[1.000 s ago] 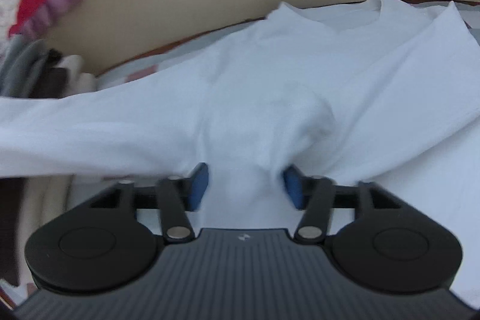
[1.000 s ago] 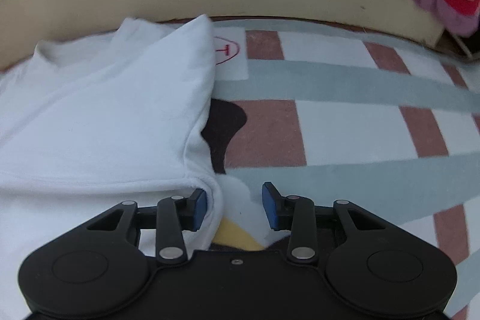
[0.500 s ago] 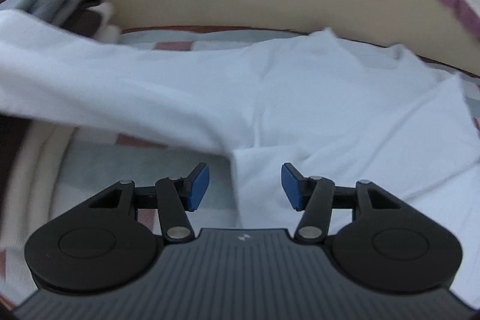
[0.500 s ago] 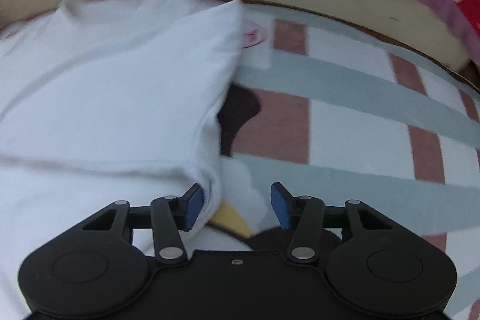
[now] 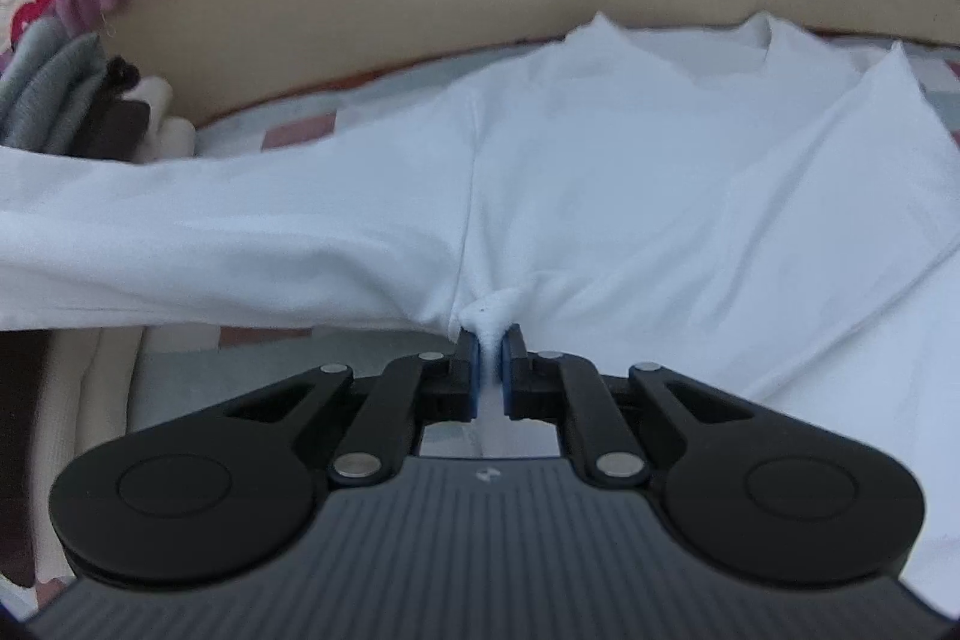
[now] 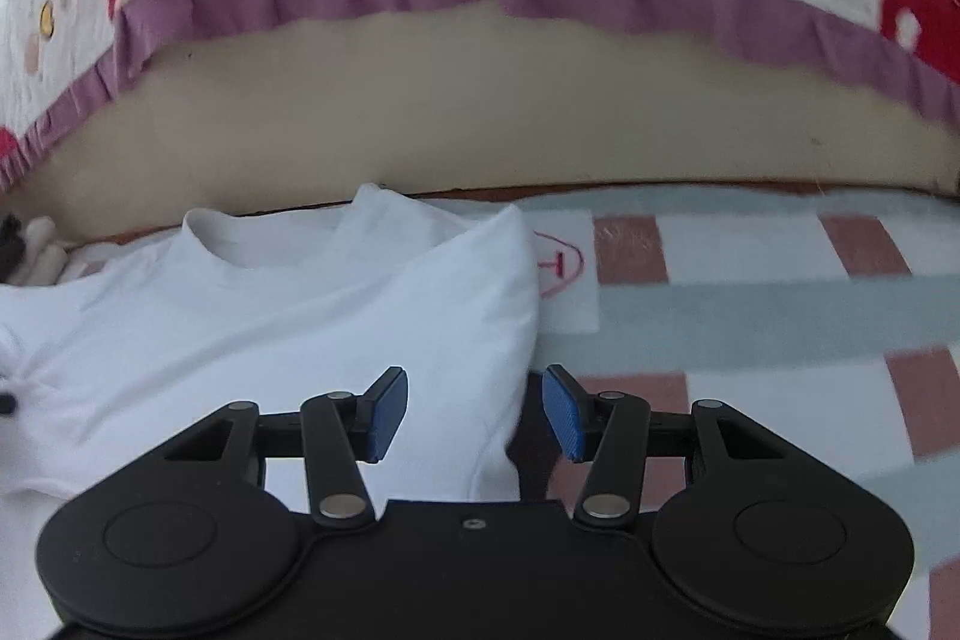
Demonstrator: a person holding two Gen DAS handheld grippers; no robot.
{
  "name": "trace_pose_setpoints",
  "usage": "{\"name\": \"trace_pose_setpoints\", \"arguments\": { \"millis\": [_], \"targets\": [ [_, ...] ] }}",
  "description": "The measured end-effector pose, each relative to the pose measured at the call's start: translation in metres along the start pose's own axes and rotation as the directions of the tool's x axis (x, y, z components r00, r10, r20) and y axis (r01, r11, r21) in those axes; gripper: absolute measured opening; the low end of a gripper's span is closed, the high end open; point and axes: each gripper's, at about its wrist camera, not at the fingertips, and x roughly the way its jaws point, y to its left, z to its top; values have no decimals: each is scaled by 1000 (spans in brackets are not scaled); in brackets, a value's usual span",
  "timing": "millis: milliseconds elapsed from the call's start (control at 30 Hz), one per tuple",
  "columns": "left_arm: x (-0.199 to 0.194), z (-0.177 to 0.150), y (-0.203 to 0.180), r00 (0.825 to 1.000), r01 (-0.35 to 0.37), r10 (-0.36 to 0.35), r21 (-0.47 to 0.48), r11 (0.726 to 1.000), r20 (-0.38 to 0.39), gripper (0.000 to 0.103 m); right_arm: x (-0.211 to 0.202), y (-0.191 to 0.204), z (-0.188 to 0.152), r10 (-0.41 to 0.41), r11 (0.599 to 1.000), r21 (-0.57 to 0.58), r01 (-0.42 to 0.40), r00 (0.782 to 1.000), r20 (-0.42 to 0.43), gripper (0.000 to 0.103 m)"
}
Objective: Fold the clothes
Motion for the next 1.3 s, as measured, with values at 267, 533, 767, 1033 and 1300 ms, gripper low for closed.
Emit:
{"name": "trace_pose_setpoints", "arguments": {
  "millis": [267,533,767,1033,1300],
  "targets": [
    [-13,7,-6,999,-7,6,29,1000,37,8,28,11,20,-70,995,-64,73,997,35,59],
    [-22,-3,-2,1000,17,-17,-11,1000,-11,7,67,-9,13,-59,996,-70,62,997,47,16],
    [-22,-2,-8,996,37,-37,2,999,75,4,65,-4,11,-90,986,-135,103,991,97,6],
    [-34,22,22,967,2,23,-100,995,252,4,63,-22,12,-168,983,-60,175,980,106,2],
    [10,18,23,990,-20,38,-133,991,133,4,70,-21,21,-40,998,-36,44,995,86,37]
  ]
}}
